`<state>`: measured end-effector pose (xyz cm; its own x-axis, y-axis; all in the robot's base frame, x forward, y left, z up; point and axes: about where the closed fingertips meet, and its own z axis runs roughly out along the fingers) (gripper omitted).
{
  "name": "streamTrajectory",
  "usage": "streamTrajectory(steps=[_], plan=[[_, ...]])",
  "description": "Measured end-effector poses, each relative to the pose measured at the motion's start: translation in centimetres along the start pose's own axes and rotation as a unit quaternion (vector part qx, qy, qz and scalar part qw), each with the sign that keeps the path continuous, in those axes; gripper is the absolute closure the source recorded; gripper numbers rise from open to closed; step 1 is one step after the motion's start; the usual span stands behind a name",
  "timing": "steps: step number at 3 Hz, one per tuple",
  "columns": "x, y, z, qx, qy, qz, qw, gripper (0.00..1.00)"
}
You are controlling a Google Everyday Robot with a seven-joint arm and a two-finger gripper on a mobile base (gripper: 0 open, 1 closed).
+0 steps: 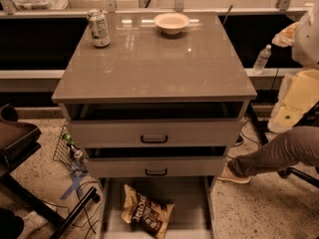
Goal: Pick brown chip bag from bottom drawer and place on counter
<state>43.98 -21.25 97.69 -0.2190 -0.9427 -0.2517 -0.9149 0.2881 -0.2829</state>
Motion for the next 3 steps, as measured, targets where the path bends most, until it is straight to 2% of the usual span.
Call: streamTrajectory(steps=[1,2,3], plan=[[-1.0,1.4,3.6,0.028,-0.06,0.025,0.9975,0.0],[-1.0,1.9,7.0,0.043,-0.088,0.047,0.9941,0.0],[0.0,3.4,12.3,0.051,-0.128,0.077,0.9875,0.0]])
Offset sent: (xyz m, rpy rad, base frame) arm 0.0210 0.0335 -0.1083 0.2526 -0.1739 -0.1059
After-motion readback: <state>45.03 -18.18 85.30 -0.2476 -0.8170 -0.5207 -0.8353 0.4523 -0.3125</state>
